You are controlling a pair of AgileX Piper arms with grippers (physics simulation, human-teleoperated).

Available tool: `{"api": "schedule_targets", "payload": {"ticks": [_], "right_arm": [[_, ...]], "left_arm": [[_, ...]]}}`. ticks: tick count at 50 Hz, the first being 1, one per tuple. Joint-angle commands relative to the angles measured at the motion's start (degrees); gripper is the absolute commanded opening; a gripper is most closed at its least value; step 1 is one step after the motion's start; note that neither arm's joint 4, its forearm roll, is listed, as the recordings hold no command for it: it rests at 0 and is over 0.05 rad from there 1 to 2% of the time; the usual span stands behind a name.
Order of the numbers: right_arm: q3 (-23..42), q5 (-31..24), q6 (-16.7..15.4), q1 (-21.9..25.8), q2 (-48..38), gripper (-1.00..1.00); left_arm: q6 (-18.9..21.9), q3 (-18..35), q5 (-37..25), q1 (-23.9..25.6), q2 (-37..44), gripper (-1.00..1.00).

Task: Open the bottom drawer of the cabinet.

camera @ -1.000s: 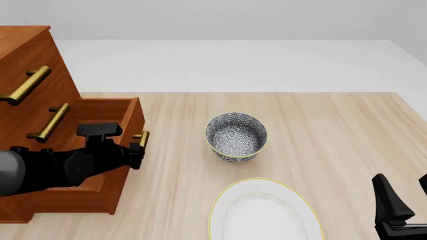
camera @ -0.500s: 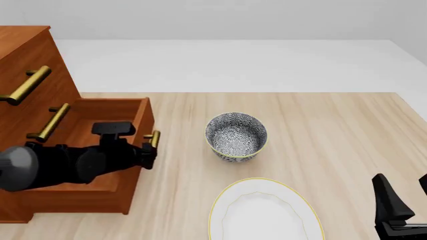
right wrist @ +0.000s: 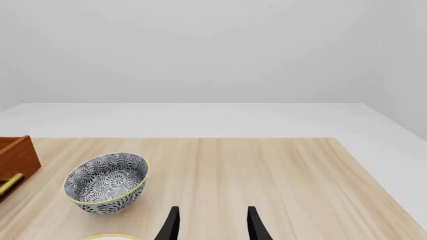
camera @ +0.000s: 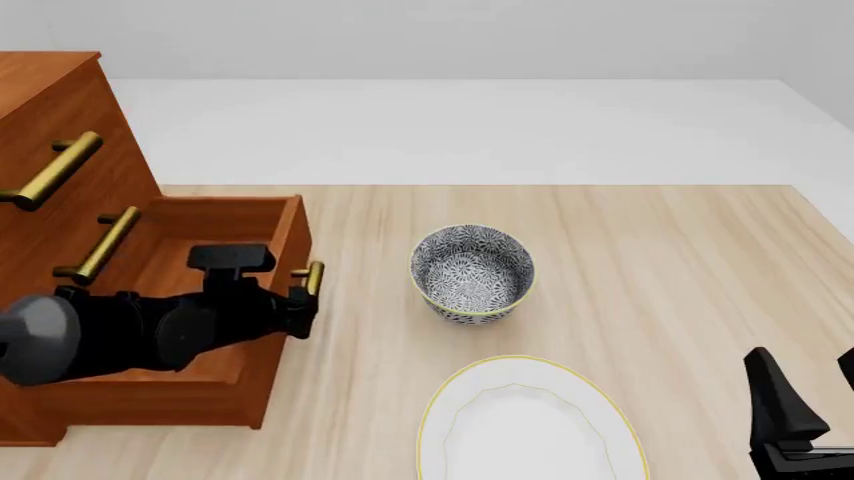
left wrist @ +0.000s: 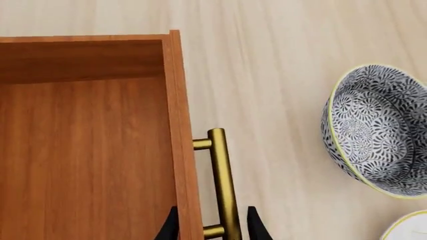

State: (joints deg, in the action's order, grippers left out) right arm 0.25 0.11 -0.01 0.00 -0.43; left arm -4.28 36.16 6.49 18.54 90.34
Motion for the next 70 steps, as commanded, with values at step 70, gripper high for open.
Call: {"api": "schedule_targets", "payload": {"ticks": [70], "right_arm": [[0.0, 0.0, 0.0, -0.01, 0.0, 1.0]], "left_arm": [[-0.27, 6.42, -18.35, -4.33, -20.65, 1.0]]}}
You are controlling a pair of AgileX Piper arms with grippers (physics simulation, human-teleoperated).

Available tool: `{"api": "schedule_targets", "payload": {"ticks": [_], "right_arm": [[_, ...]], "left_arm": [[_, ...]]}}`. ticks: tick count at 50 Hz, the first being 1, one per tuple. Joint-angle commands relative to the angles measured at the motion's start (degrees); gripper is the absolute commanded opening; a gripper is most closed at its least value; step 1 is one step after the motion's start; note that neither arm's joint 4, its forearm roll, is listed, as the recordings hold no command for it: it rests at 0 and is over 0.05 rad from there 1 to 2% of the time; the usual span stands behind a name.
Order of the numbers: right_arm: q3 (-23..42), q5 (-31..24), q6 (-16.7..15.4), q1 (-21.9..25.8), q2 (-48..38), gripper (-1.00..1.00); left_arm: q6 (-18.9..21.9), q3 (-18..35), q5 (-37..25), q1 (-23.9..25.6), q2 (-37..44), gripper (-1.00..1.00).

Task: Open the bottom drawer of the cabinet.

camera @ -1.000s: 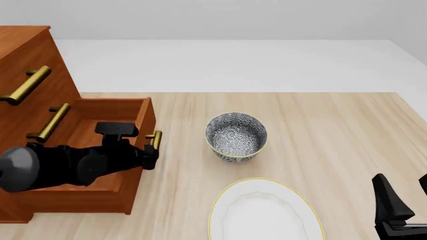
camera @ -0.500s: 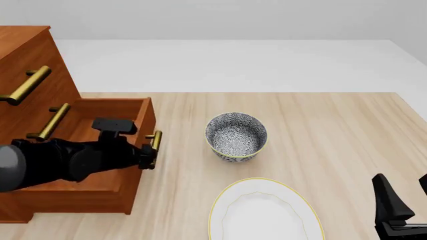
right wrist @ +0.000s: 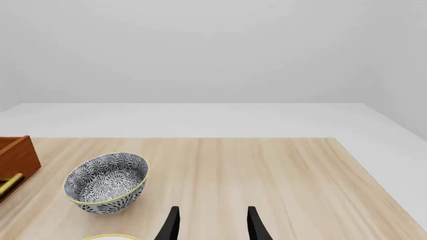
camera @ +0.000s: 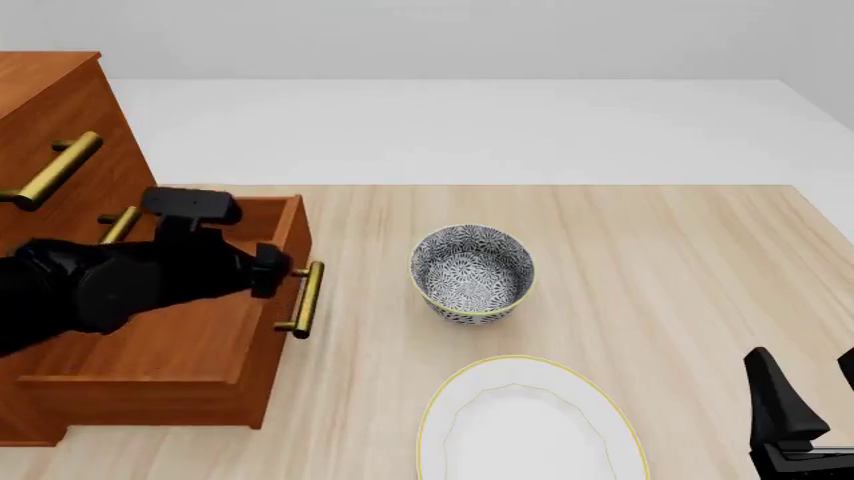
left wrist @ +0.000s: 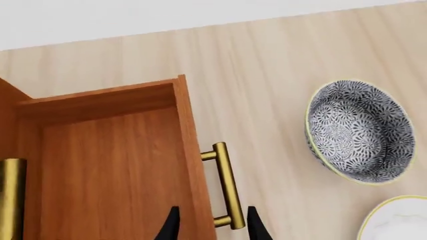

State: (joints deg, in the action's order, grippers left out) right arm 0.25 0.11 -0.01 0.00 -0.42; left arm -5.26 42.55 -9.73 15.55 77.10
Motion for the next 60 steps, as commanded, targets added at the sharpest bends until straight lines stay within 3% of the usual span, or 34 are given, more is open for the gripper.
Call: {"api": "schedule_targets", "payload": {"ticks": [1, 20, 30, 33, 34, 43, 60], "right_arm": [[0.0, 0.0, 0.0, 0.0, 0.0, 1.0], [0.0, 0.0, -0.01, 0.0, -0.01, 1.0], [0.0, 0.0, 0.0, 0.0, -0.02, 1.0], [0.0, 0.0, 0.02, -0.02, -0.01, 1.0], [0.0, 0.0, 0.0, 0.0, -0.01, 1.0], [0.0, 0.0, -0.02, 0.0, 0.01, 1.0], [0.0, 0.0, -0.01, 0.0, -0.01, 1.0]], "left_arm": [[1.73, -0.07, -2.43, -1.83, -8.25, 1.0], [0.76, -3.16, -7.84, -2.16, -26.78, 1.0], [1.62, -2.34, -13.56, -1.56, -38.12, 1.0], [3.98, -3.28, -15.0, -1.15, -40.78, 1.0], [2.76, -2.95, -16.11, -1.12, -42.55, 1.0], [4.5, 0.67, -24.57, -2.68, -52.95, 1.0], [4.72, 4.3, -35.27, -4.71, -64.54, 1.0]]}}
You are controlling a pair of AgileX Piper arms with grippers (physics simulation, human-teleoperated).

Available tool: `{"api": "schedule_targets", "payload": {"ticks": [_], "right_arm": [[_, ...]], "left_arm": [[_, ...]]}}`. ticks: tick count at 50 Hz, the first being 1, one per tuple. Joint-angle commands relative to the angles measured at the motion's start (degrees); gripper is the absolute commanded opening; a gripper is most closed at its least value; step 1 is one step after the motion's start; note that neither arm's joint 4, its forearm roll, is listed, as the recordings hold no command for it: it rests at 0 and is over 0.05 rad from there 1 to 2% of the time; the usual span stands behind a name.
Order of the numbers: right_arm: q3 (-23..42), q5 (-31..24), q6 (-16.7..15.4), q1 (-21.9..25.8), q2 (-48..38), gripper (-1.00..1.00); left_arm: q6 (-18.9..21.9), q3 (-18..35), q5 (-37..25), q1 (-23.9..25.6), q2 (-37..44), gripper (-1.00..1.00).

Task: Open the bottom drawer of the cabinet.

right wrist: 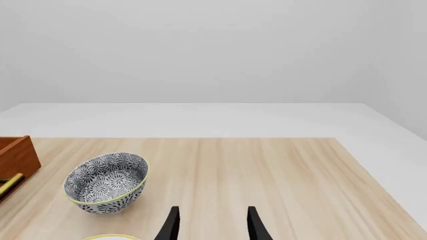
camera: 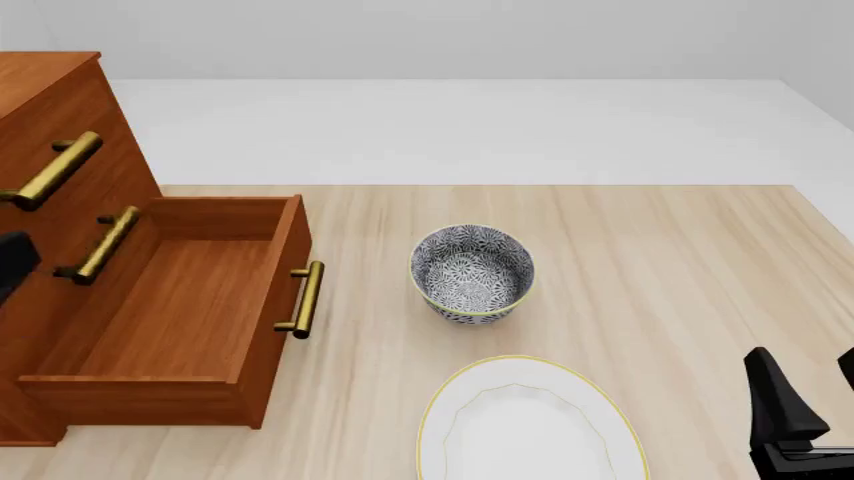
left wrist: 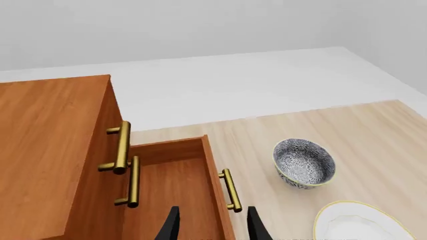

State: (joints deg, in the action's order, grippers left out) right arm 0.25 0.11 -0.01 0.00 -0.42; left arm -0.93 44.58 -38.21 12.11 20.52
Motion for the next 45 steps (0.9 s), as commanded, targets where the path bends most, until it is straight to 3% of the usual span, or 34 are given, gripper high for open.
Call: {"api": "schedule_targets", "payload": {"ticks": [1, 13, 25, 45], "right_arm": [[0.0, 0.0, 0.0, -0.01, -0.01, 1.0], [0.0, 0.0, -0.01, 0.0, 0.01, 1.0], [0.0, 0.0, 0.0, 0.0, 0.01, 1.0], [0.0, 0.0, 0.0, 0.01, 0.0, 1.0]], "left_arm": [[0.54, 2.99, -8.05, -1.3, -9.16, 1.0], [1.74, 8.27, -15.23, -3.27, -14.0, 1.0], [4.92, 16.76, -22.33, -5.76, -16.35, 1.0], [6.97, 19.04, -22.83, -9.98, -17.96, 1.0]]}}
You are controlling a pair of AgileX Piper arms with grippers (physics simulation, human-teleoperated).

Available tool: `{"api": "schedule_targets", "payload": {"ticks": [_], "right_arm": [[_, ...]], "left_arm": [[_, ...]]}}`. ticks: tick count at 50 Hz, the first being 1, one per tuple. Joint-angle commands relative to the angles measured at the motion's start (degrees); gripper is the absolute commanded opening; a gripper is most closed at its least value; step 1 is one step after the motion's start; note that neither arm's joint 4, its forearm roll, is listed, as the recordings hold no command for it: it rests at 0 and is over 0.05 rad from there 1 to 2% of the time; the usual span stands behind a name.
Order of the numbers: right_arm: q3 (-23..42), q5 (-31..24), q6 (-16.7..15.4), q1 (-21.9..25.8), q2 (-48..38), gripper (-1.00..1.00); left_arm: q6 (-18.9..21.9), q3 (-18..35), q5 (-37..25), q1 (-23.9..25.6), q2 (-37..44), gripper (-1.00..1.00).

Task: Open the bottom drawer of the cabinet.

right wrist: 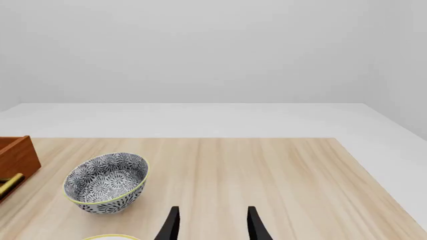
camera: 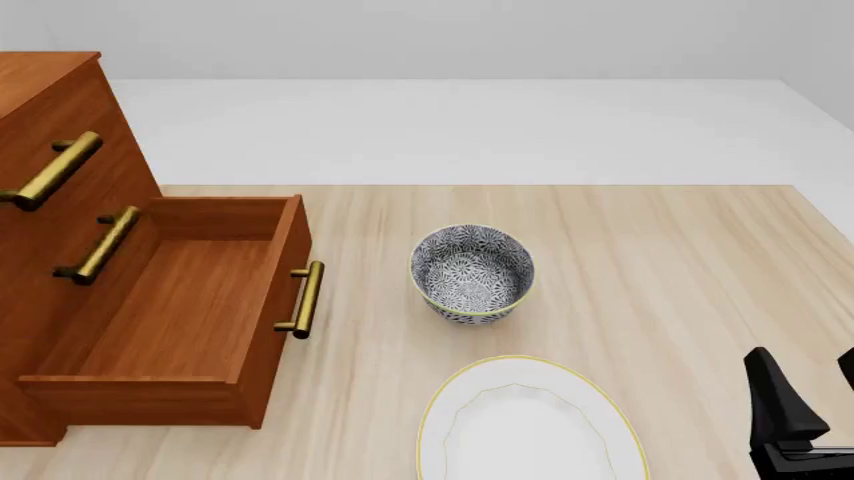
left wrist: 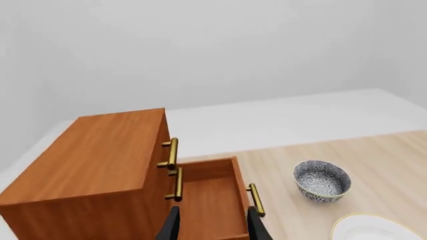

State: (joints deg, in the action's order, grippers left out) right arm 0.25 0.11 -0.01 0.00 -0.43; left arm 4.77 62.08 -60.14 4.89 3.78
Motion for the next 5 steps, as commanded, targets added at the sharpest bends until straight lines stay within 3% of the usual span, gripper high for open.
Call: {"api": "schedule_targets", "payload": {"ticks": [1, 5], "right_arm": [[0.0, 0.0, -0.01, 0.0, 0.02, 1.0], [0.0, 0.0, 0.0, -0.01, 0.01, 1.0]], "left_arm": [[1.29, 1.56, -0.89, -3.0, -1.32, 1.0], [1.63, 2.09, -0.6, -3.51, -1.32, 1.0]]}}
